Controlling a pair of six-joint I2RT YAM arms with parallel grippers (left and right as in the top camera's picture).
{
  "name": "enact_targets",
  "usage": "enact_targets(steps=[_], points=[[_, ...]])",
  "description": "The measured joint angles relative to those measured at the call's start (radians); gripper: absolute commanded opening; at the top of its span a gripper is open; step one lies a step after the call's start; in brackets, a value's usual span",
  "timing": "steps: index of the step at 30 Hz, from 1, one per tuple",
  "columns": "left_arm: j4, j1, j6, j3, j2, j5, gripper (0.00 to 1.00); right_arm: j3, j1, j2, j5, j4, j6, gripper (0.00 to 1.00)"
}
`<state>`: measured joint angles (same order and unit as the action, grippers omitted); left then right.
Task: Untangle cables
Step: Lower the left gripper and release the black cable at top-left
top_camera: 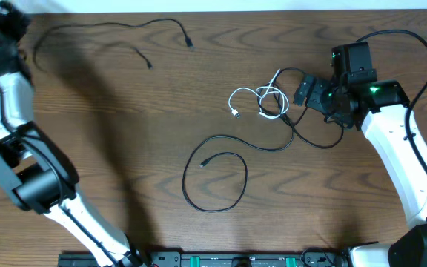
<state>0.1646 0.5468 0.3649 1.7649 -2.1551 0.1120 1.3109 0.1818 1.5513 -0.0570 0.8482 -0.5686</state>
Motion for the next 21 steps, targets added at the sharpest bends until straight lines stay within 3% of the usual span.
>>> enact_targets(steps=[7, 12, 16, 21], points=[[-0.254, 0.016, -0.112, 0.001, -0.013, 0.029, 0.97, -0.002, 0.009, 0.0, -0.017, 0.004, 0.0, 0.99], [-0.428, -0.03, -0.159, 0.001, -0.016, 0.163, 0.92, -0.002, 0.026, 0.0, -0.023, 0.005, 0.0, 0.99], [-0.525, -0.114, -0.169, 0.001, -0.016, 0.258, 0.93, -0.003, 0.038, 0.0, -0.024, 0.004, 0.0, 0.99], [-0.562, -0.259, -0.122, 0.001, -0.016, 0.25, 0.97, -0.003, 0.053, 0.0, -0.026, 0.003, 0.0, 0.99]])
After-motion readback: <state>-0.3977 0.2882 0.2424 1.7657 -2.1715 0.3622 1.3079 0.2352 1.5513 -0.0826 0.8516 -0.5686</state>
